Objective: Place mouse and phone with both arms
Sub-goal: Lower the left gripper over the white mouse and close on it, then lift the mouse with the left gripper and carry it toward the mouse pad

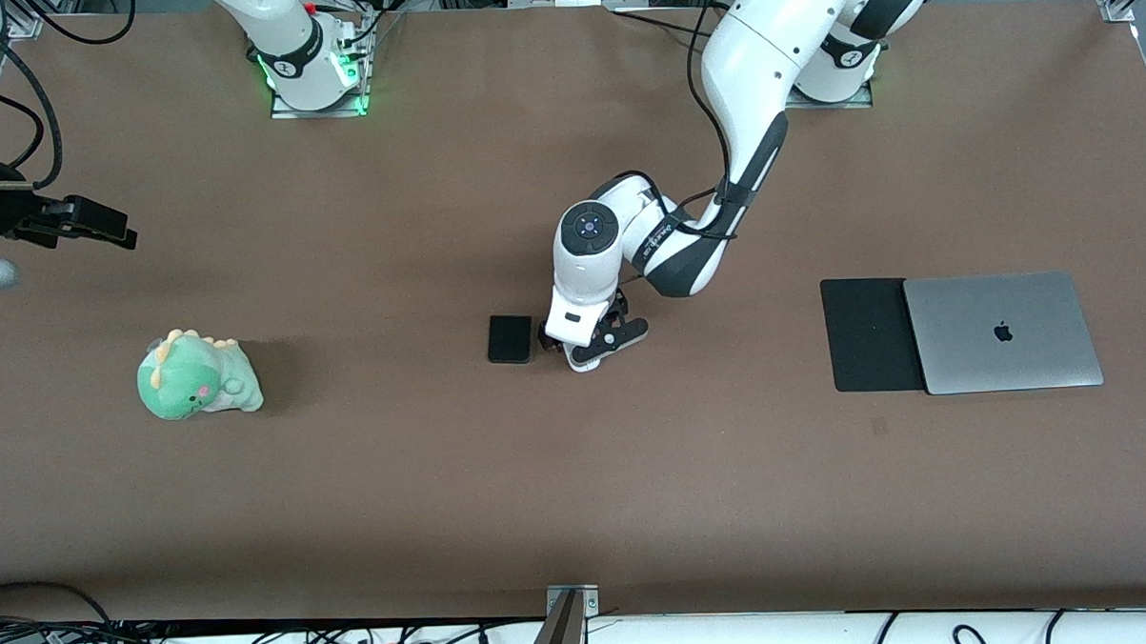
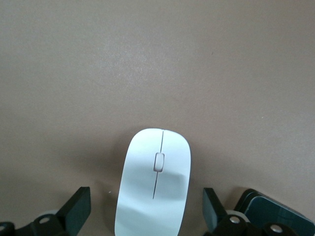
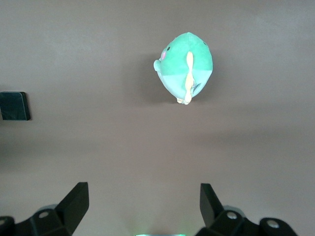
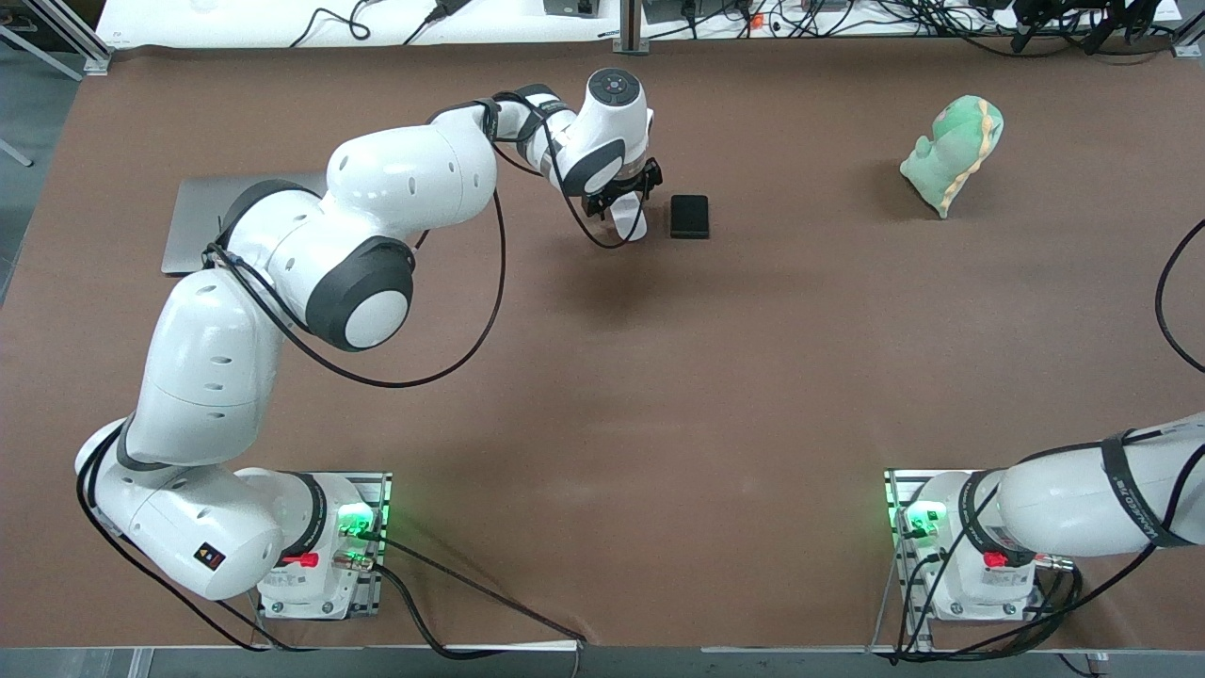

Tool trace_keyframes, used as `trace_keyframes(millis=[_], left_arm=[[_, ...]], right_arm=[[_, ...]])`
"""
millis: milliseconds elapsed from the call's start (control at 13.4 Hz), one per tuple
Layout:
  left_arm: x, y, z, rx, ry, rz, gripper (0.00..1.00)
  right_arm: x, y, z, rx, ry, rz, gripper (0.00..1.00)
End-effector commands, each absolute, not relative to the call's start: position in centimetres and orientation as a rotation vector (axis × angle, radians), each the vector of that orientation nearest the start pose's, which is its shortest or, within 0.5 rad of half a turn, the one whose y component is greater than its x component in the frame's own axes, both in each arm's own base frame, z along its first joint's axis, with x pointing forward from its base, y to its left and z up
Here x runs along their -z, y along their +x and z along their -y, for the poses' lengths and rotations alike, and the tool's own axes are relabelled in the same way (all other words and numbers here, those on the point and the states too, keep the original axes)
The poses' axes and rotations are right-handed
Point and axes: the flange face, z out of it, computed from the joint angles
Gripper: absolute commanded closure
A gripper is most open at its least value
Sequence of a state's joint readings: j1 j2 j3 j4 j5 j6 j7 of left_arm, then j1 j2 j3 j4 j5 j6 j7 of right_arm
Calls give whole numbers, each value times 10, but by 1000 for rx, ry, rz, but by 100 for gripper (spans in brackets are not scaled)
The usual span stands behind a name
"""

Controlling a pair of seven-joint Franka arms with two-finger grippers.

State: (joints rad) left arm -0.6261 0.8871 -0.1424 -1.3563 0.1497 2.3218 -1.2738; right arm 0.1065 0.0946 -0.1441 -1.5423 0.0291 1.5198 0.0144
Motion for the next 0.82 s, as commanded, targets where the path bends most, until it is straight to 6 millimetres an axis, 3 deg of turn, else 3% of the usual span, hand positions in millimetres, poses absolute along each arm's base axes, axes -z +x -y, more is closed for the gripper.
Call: trace_keyframes(millis=[0, 298, 596, 746], left_arm=[[-192, 555, 506, 128, -3109, 728, 0], [-180, 555, 511, 147, -3096, 717, 0], [-180, 556, 511, 150, -3097, 716, 0], [-180, 556, 511, 152, -3098, 710, 14]], right_arm=[[-583, 573, 15, -187, -3111, -74, 0], [-583, 573, 15, -187, -3111, -74, 0], [-583, 573, 15, -185, -3111, -74, 0], [-583, 573, 15, -189, -3111, -74, 0]])
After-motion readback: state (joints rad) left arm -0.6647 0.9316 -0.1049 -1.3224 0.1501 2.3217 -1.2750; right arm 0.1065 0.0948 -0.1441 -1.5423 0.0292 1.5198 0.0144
